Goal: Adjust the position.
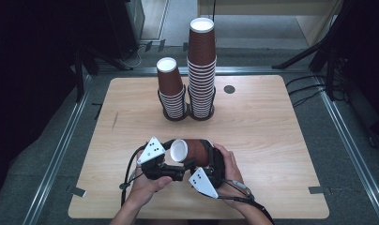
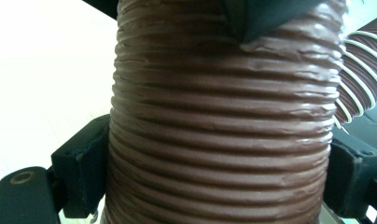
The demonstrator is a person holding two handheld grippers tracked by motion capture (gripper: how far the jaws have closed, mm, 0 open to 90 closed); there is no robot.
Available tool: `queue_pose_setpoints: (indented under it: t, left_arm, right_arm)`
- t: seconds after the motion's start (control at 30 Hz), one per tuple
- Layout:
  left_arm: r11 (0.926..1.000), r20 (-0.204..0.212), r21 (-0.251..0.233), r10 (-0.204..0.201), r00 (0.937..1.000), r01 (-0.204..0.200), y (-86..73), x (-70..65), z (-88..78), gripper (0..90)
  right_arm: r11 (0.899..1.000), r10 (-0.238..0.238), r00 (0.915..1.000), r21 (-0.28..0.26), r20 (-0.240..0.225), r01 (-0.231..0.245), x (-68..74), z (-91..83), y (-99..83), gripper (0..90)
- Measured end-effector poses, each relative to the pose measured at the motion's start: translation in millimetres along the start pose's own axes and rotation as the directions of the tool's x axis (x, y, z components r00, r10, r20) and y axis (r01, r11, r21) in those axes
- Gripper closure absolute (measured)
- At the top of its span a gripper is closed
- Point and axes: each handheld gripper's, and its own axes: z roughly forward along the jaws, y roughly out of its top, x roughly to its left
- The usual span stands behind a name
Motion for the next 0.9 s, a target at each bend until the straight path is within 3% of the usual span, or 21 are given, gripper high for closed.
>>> queue_pose_setpoints:
  t: [0.13,0.63,0.9]
  left_arm:
    - [1.0,-0.009,0.003,-0.006,0.9999,0.006,0.0,-0.7,0.9,9.8]
    - [0.9998,0.037,0.008,-0.016,0.9992,0.016,-0.9,1.8,0.7,18.6]
    - [0.9997,0.055,-0.016,-0.017,0.9984,0.018,-0.5,4.2,-1.9,20.0]
  right_arm:
    - [1.0,-0.005,1.0,-0.005,-0.005,0.004,0.8,-0.1,0.6,12.2]
    - [1.0,-0.015,0.9998,-0.011,-0.008,0.015,1.6,-0.5,1.1,11.8]
    - [0.998,0.057,0.9981,-0.018,-0.023,-0.058,0.2,-0.7,2.4,7.4]
